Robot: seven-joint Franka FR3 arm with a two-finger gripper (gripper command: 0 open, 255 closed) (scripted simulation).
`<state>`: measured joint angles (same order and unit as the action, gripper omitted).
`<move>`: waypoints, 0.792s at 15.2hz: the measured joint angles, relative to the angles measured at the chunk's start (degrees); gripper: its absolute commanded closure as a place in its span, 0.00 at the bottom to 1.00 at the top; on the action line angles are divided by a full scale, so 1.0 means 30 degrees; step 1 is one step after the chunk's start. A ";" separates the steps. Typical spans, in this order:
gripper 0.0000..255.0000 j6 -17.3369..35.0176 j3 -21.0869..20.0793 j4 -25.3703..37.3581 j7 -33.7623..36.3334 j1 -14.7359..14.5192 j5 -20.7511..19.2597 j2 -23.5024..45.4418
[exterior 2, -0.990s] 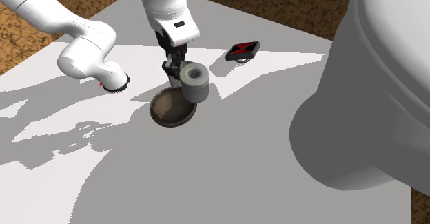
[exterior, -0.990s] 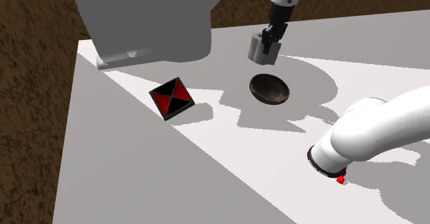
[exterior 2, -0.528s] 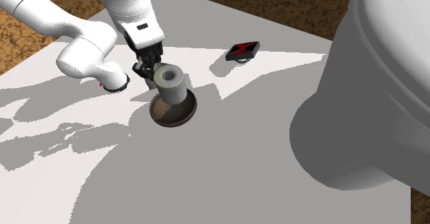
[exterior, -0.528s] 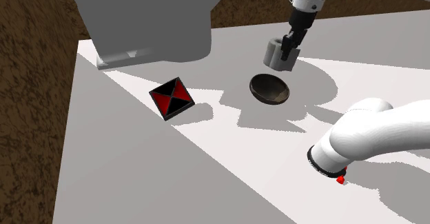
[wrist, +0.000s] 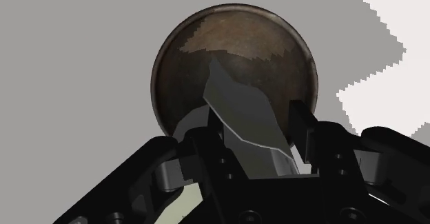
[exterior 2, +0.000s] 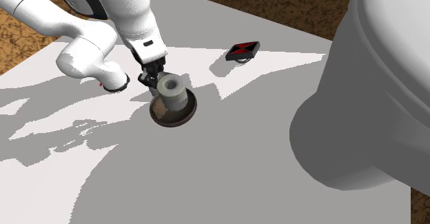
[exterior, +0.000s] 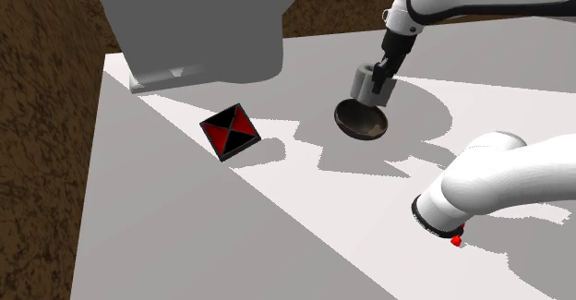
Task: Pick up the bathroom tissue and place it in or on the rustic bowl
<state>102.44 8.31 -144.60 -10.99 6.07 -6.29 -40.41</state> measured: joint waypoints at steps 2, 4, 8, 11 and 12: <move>1.00 0.0503 0.0043 -0.0511 0.0010 0.0022 -0.0045 -0.0008; 1.00 0.1034 0.0048 -0.0911 0.0071 0.0004 -0.0048 0.0126; 1.00 0.2103 0.0169 -0.1890 0.0061 0.0064 -0.0163 0.0215; 1.00 0.2394 0.0205 -0.2075 0.0056 0.0072 -0.0186 0.0317; 1.00 0.2418 0.0207 -0.2092 0.0057 0.0072 -0.0188 0.0320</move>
<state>109.69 8.93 -150.88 -10.82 6.29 -6.85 -39.45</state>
